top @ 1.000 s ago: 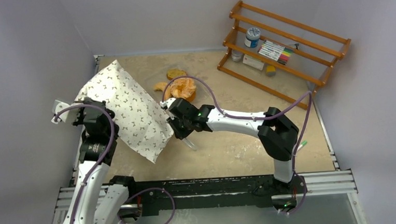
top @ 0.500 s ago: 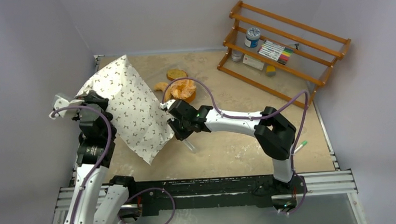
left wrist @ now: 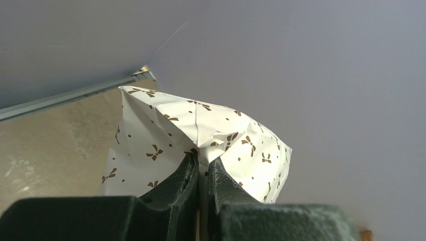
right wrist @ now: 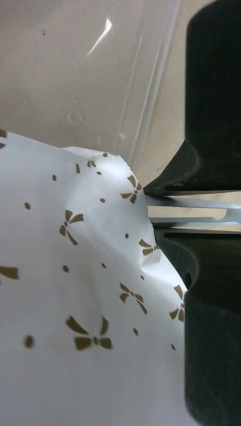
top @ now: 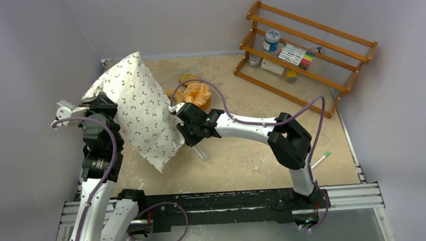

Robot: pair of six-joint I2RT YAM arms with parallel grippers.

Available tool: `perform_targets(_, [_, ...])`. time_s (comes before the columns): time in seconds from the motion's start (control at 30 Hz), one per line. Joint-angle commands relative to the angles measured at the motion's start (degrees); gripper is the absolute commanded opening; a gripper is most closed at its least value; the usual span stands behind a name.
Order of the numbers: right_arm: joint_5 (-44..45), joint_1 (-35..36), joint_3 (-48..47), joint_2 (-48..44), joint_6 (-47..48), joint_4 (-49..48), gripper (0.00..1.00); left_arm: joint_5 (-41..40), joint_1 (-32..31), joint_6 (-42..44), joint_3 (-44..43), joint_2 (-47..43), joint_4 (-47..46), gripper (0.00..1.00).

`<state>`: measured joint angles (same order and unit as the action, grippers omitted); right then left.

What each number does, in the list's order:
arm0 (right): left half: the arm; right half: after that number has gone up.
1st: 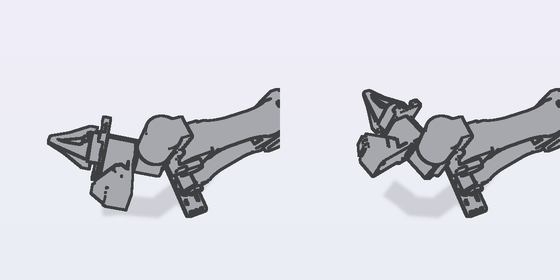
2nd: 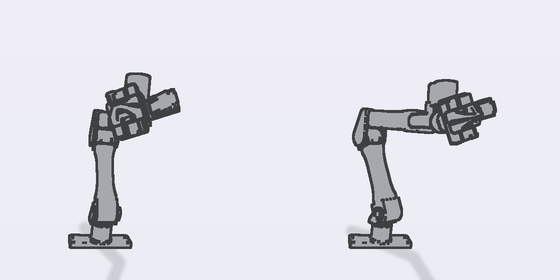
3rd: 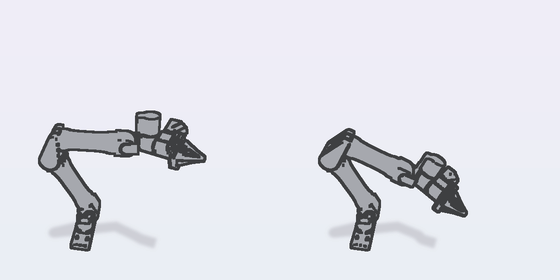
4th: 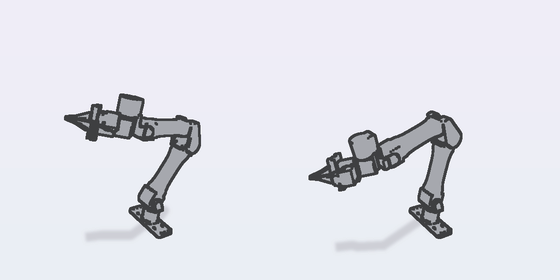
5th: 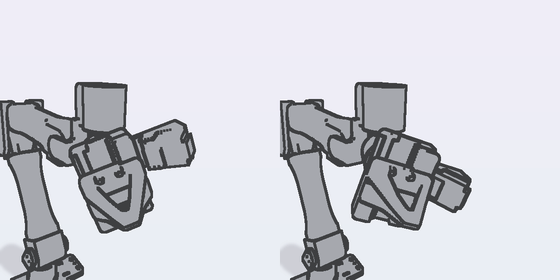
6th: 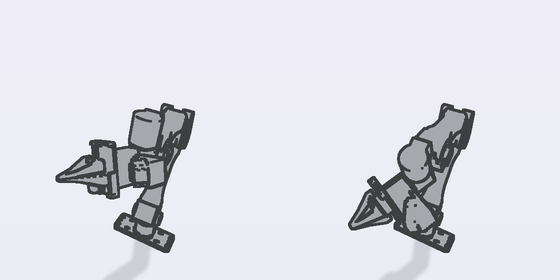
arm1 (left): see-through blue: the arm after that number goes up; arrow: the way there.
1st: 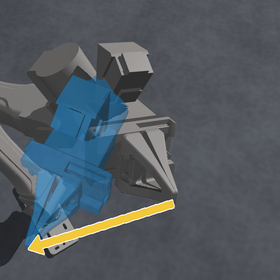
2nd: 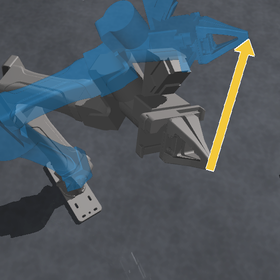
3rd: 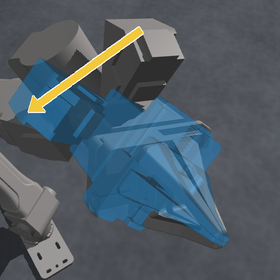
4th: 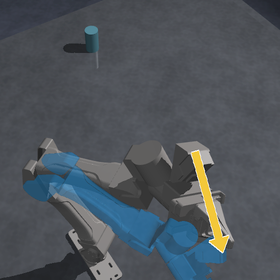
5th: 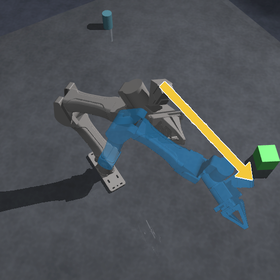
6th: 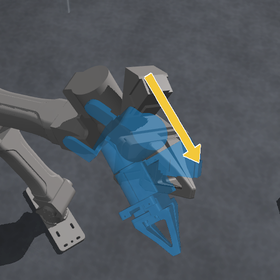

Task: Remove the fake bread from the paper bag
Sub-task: Take out the fake bread from the paper bag.

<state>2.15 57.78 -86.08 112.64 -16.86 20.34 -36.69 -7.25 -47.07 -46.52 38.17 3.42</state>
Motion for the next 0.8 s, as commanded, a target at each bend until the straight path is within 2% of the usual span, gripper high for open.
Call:
perform_targets(0.0, [0.9, -0.3, -1.5, -3.4, -0.2, -4.7, 0.17, -8.1, -0.3, -10.0, -1.1, 3.4, 4.6, 0.0])
perform_targets(0.13, [0.9, -0.5, -3.1, -0.6, 0.2, -1.6, 0.17, -13.5, -0.1, -15.1, 1.0, 9.1, 10.2, 0.0])
perform_targets(0.27, [1.0, -0.5, 0.4, -2.3, -0.8, -5.3, 0.17, -15.7, 2.1, -16.1, 3.9, 11.9, 12.0, 0.0])
perform_targets(0.57, [2.2, -0.5, 1.2, -3.9, -0.2, -5.6, 0.17, 1.1, 25.8, -17.8, 7.1, 14.9, 13.9, 0.0])
perform_targets(0.77, [2.8, -0.5, 2.4, -7.2, -0.5, -5.9, 0.19, 2.5, 29.0, -14.0, 1.0, 19.5, 16.0, 0.0])
